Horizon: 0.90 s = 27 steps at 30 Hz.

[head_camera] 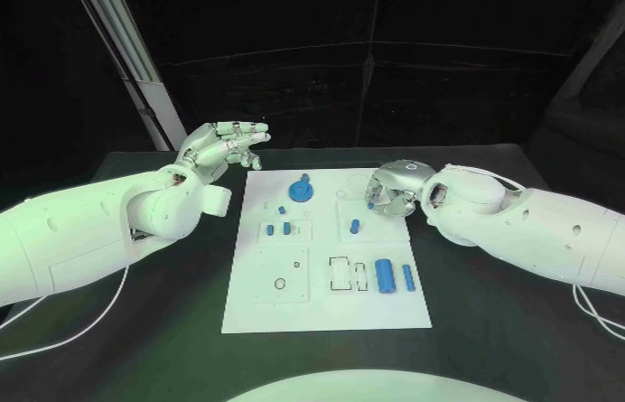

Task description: Assemble the parts on the task board

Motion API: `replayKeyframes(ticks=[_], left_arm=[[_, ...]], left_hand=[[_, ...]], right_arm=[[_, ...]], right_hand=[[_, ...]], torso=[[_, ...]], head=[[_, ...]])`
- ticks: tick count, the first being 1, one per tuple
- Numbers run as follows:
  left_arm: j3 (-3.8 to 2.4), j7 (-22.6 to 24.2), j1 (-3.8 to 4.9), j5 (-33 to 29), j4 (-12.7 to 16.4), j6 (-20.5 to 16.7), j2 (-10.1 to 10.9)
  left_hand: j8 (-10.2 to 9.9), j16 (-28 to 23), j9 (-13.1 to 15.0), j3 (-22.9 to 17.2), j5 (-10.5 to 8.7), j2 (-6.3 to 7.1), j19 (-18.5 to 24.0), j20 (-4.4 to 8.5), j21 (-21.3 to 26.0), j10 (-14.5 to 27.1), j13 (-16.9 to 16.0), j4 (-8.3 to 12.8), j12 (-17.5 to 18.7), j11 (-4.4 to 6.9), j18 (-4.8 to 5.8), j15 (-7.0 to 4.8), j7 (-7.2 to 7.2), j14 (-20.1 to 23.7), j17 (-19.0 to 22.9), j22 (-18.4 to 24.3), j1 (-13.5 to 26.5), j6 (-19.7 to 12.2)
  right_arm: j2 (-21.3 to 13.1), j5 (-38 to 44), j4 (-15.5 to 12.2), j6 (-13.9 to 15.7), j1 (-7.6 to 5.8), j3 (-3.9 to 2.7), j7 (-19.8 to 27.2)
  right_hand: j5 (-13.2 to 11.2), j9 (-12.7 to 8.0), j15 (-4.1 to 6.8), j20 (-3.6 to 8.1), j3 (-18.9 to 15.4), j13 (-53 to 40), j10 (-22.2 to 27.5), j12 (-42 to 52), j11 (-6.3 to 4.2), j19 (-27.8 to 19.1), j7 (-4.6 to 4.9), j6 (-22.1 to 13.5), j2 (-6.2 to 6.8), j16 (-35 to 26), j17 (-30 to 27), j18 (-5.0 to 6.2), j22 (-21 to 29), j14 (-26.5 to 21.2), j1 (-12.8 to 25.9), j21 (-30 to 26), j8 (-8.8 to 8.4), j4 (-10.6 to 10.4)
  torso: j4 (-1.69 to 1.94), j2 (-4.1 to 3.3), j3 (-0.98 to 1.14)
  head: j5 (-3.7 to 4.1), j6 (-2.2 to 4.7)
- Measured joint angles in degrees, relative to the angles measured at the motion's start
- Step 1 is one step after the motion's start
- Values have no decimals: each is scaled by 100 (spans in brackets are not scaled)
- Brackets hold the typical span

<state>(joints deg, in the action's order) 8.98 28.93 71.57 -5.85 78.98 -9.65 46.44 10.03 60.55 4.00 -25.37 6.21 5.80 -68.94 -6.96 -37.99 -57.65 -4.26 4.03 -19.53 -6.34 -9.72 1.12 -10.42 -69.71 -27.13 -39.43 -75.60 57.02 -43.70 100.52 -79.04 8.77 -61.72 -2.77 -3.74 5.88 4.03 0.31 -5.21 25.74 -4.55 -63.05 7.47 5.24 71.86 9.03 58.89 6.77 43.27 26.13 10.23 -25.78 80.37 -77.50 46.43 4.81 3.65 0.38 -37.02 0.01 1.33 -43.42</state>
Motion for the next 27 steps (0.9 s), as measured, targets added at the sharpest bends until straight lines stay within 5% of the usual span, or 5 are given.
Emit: replayKeyframes(ticks=[12,27], left_arm=[[5,4,0,-56,-15,4,-9],[7,3,0,-74,-31,8,-26]], left_hand=[[0,-21,0,16,0,0,0,0,22,0,1,16,0,0,0,0,0,0,8,7,0,0],[0,-21,-1,16,0,-16,0,0,21,0,1,16,-10,0,1,21,0,20,17,14,-16,0]], right_arm=[[96,34,89,-68,23,0,29],[192,72,199,-187,15,-27,41]], right_hand=[[-128,1,-21,-21,254,77,-21,0,21,-21,24,24,-19,261,296,0,-258,21,-19,267,-60,13],[-167,28,2,-11,467,82,-260,27,-34,99,-20,274,-25,989,1160,-8,-1205,186,-24,1039,-60,40]], torso=[[0,-1,-2],[-3,3,-2]], head=[[0,-27],[1,-58]])
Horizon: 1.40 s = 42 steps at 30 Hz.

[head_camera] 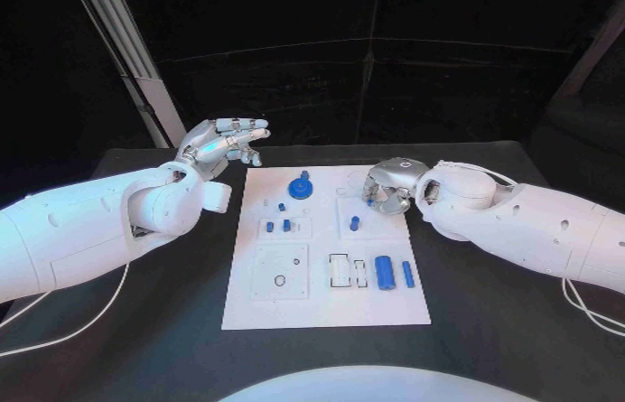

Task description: Assemble the parts on the task board

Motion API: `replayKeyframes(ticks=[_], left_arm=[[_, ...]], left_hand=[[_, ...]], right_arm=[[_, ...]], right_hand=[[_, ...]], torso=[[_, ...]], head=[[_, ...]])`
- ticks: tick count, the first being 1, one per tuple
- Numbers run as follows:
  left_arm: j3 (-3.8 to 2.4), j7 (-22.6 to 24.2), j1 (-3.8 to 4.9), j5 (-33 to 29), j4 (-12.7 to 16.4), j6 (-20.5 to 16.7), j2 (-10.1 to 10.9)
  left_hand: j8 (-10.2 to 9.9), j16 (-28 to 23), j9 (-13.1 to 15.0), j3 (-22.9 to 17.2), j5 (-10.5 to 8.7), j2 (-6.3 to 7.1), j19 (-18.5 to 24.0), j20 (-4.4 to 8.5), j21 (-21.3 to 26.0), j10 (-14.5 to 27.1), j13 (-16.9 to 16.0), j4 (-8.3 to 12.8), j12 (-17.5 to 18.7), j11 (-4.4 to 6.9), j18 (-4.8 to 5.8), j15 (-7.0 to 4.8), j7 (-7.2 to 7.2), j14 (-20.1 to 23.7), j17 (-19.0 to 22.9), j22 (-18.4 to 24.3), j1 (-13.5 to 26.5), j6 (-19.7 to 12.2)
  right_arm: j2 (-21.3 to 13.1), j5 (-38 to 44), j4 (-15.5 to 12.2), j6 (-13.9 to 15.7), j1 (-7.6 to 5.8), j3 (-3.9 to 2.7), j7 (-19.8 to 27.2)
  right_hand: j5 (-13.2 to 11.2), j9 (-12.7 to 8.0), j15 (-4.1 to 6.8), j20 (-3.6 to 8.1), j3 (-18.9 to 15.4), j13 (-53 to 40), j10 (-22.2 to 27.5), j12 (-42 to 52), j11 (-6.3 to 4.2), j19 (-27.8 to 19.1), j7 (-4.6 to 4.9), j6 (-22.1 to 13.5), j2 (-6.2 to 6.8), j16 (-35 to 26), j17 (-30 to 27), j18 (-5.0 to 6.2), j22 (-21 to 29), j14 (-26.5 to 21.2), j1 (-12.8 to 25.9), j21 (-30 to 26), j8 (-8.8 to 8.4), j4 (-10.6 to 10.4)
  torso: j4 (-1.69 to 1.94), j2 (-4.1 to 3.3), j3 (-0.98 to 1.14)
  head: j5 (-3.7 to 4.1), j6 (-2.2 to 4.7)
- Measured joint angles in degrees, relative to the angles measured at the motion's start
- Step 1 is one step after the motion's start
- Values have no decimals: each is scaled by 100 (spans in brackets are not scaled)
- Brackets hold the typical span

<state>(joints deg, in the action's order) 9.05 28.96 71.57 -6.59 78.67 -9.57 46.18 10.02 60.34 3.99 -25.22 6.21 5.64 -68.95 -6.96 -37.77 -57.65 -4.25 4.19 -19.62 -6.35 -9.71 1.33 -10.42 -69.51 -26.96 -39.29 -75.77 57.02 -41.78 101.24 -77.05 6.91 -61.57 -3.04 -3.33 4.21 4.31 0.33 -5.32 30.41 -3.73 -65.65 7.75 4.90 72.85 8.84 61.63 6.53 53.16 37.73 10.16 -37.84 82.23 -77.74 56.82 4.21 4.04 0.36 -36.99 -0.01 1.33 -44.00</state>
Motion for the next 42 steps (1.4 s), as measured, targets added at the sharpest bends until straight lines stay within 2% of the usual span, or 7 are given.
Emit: replayKeyframes(ticks=[2,8,10,21,35,42], left_arm=[[0,0,0,-1,-3,0,-1],[1,-1,0,-4,-7,1,-1],[1,-2,0,-4,-8,0,1],[1,-7,0,-7,-15,-2,20],[1,-9,0,-9,-130,-4,24],[1,-10,0,-10,-150,-6,25]], left_hand=[[0,0,0,0,0,-10,0,0,0,0,0,0,-15,0,0,0,0,0,7,5,-10,0],[0,0,0,0,0,-10,0,0,24,0,0,0,-16,0,0,0,0,0,13,5,-10,0],[0,0,0,0,0,-10,0,0,23,0,0,0,-17,0,0,0,0,0,13,5,-10,0],[0,0,0,16,0,-10,0,0,23,0,0,16,-16,0,0,-21,0,21,20,12,-10,0],[0,1,0,16,0,-10,0,0,23,0,1,16,-16,0,1,-21,0,21,20,11,-11,0],[0,1,0,16,0,-37,0,0,23,0,1,16,-16,0,0,-21,0,20,23,13,-37,0]], right_arm=[[16,25,11,-2,5,-5,0],[34,127,8,23,26,-15,-9],[32,170,-10,62,39,-14,-20],[-190,270,-305,338,123,35,-95],[-440,127,-645,768,127,31,-156],[-680,-12,-1080,909,127,9,-192]], right_hand=[[-19,11,19,16,16,0,-60,23,-19,55,-4,59,0,97,118,-85,-133,22,0,107,0,16],[-73,45,73,51,33,-19,-257,108,-74,176,-78,248,-60,403,494,-89,-604,114,-60,466,51,34],[-89,59,80,58,79,-35,-297,128,-111,220,-78,286,-84,458,557,-175,-769,121,-84,588,76,48],[-102,58,80,82,102,-68,-357,123,-132,324,-92,313,-135,574,719,-173,-1141,121,-135,837,75,72],[-109,57,101,82,101,-55,-358,123,-134,323,-92,313,-135,598,774,-172,-1204,142,-135,907,75,72],[-120,56,101,82,101,-51,-356,123,-132,323,-92,313,-135,640,790,-172,-1217,141,-135,907,73,72]], torso=[[-1,0,0],[-4,0,-1],[-4,0,-1],[-4,4,-1],[-8,7,-1],[-8,8,-1]], head=[[1,-2],[1,-16],[4,-19],[15,-26],[43,3],[40,-5]])
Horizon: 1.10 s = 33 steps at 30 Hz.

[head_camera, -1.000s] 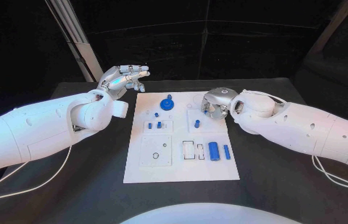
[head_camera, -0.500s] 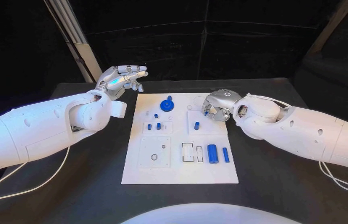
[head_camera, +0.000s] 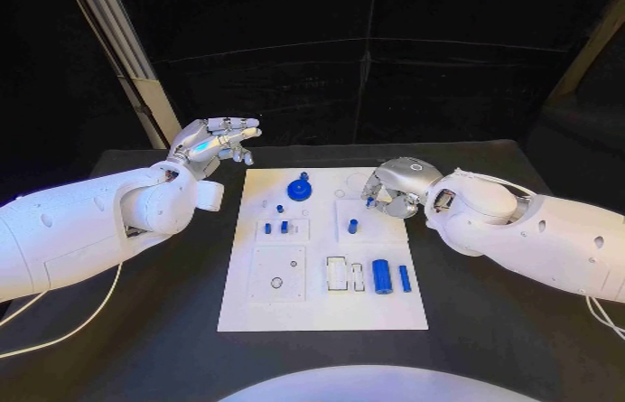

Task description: Assemble the parts on the task board

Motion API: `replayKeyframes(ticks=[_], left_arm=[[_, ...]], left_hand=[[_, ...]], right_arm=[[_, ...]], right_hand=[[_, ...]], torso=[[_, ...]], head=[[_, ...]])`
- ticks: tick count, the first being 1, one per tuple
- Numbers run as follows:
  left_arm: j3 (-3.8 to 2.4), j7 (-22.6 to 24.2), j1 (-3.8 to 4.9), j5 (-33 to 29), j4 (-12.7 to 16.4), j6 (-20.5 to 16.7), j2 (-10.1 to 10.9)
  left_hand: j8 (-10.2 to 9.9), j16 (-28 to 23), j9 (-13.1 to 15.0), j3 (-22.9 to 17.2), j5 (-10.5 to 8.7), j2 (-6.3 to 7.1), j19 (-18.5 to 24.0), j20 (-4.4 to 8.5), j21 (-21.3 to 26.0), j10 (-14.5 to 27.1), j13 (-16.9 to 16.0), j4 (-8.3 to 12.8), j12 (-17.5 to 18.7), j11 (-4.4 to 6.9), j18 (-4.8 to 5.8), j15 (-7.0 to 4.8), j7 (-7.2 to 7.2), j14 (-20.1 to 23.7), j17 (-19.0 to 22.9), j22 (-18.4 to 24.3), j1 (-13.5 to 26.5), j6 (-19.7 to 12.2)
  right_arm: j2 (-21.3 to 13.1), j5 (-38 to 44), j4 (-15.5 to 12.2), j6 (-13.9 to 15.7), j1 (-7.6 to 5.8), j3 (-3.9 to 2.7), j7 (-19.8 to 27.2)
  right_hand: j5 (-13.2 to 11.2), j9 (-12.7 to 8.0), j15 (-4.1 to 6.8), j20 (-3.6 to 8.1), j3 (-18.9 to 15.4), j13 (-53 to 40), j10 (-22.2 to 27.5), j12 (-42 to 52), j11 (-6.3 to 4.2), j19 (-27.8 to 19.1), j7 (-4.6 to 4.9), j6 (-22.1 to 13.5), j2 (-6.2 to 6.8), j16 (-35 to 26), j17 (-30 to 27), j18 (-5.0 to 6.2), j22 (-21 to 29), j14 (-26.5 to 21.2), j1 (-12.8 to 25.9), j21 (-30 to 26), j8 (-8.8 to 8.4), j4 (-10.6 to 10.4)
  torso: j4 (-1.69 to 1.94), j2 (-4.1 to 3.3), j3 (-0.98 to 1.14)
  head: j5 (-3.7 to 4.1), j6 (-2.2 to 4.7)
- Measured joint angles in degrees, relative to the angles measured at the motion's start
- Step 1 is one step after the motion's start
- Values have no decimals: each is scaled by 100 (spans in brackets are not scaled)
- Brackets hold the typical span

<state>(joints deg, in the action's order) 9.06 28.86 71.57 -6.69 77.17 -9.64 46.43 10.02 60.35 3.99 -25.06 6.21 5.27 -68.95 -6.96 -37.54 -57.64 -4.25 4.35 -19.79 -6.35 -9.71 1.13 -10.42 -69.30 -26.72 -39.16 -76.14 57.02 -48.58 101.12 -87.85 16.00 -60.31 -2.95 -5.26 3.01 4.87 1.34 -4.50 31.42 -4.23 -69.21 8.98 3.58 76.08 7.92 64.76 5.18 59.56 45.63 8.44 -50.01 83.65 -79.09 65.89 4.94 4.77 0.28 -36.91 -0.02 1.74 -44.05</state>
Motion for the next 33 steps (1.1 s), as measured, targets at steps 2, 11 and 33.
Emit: replayKeyframes(ticks=[2,11,33], left_arm=[[0,0,0,0,-1,0,0],[0,0,0,-1,11,-1,-35],[0,-4,0,-3,61,2,-157]], left_hand=[[0,0,0,0,0,0,0,0,0,0,0,0,0,0,0,0,0,0,2,4,0,0],[0,0,0,0,0,0,0,0,0,0,0,0,0,0,0,0,0,0,1,3,0,0],[0,0,0,0,0,0,0,0,0,0,0,0,-19,0,1,0,0,0,8,7,0,0]], right_arm=[[-44,-50,-191,40,0,-38,-10],[168,-232,-733,200,-1,-80,5],[1232,-247,-289,-45,458,-17,194]], right_hand=[[0,0,0,0,0,1,0,0,0,0,0,0,0,0,2,0,-2,0,0,0,0,0],[-1,1,0,0,16,11,1,0,1,0,19,18,0,28,46,-3,-37,0,0,44,-2,16],[-3,-2,0,0,49,11,2,0,2,0,19,18,-10,92,123,-89,-108,0,11,106,-14,14]], torso=[[0,0,0],[17,-4,-7],[10,-10,-14]], head=[[-12,0],[-56,-5],[-438,-165]])
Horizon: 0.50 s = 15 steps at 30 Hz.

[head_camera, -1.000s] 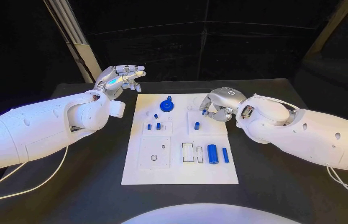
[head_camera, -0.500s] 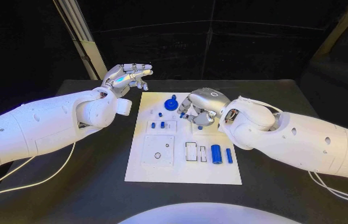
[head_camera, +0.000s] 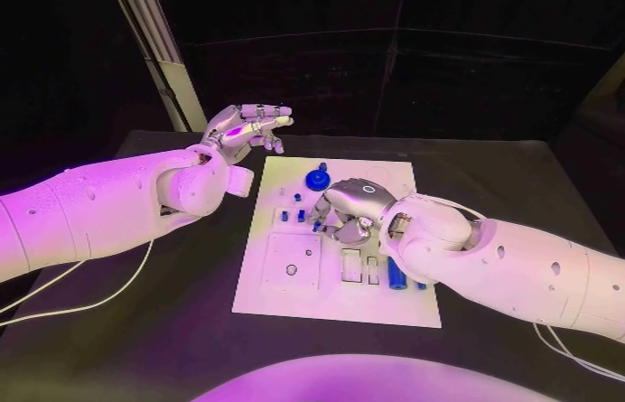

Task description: Assemble the parts on the task board

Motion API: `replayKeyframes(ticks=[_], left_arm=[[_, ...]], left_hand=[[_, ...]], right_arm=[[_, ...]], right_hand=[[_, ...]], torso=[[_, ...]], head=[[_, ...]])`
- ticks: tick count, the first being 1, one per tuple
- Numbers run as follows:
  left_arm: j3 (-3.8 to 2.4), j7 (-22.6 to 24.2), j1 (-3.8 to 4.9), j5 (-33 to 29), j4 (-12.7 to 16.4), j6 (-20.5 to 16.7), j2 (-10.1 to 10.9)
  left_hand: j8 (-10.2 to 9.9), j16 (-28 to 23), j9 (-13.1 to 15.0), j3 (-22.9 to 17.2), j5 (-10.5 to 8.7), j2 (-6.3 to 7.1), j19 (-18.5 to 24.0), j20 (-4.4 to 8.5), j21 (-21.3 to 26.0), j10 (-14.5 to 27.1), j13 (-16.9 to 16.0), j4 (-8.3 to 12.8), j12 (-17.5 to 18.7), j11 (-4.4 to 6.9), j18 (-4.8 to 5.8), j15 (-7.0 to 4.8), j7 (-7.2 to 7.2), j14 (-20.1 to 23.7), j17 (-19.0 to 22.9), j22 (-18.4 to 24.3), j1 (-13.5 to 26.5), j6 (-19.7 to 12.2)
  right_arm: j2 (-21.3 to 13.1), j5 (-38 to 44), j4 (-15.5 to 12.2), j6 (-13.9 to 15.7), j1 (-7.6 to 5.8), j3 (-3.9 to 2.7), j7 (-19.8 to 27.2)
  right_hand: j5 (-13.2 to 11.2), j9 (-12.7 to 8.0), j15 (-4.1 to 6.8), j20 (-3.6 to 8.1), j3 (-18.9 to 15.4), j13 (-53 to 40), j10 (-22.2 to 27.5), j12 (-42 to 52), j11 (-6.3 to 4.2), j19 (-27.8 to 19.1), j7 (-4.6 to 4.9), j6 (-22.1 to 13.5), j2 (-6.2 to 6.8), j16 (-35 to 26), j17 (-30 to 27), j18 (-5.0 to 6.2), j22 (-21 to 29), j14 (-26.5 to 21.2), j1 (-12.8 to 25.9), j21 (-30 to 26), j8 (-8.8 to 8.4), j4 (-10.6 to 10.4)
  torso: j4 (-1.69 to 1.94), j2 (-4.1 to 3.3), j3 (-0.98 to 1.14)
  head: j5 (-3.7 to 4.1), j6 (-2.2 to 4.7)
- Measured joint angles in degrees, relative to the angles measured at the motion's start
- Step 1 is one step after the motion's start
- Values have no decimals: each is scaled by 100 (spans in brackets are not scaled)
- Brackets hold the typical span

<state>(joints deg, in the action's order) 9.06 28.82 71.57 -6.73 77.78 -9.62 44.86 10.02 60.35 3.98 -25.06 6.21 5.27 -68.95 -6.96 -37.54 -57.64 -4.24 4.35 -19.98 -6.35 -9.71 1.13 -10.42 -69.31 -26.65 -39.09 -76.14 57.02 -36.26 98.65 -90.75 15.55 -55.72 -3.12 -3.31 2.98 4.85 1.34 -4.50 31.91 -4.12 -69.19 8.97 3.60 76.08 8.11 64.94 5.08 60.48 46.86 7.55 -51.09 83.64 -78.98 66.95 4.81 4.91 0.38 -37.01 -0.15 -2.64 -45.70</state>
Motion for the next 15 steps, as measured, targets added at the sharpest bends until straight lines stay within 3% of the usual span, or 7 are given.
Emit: replayKeyframes(ticks=[6,11,15], left_arm=[[0,0,0,0,0,1,-29],[0,-2,0,-1,-3,5,-44],[0,-2,0,-1,-6,11,-55]], left_hand=[[0,0,0,0,0,0,0,0,0,0,0,0,0,0,0,0,0,0,0,0,0,0],[0,0,0,0,0,0,0,0,0,0,2,0,0,0,0,0,0,0,0,0,0,0],[0,0,0,0,0,0,0,0,0,0,7,0,0,0,0,0,0,0,-1,0,0,0]], right_arm=[[77,27,25,-132,50,10,34],[79,61,16,-229,70,123,42],[114,83,38,-290,76,165,44]], right_hand=[[0,-4,0,0,0,0,0,0,0,0,0,-1,-13,0,8,0,-8,0,14,0,-1,0],[22,-7,0,0,0,1,0,0,0,0,0,-1,-13,0,21,0,-24,0,14,25,-3,0],[22,-2,0,0,-1,2,0,0,0,0,0,-1,-13,0,21,1,-23,0,14,25,-4,0]], torso=[[0,-1,8],[0,-3,8],[0,-2,9]], head=[[-40,-17],[-60,-25],[-89,-42]])
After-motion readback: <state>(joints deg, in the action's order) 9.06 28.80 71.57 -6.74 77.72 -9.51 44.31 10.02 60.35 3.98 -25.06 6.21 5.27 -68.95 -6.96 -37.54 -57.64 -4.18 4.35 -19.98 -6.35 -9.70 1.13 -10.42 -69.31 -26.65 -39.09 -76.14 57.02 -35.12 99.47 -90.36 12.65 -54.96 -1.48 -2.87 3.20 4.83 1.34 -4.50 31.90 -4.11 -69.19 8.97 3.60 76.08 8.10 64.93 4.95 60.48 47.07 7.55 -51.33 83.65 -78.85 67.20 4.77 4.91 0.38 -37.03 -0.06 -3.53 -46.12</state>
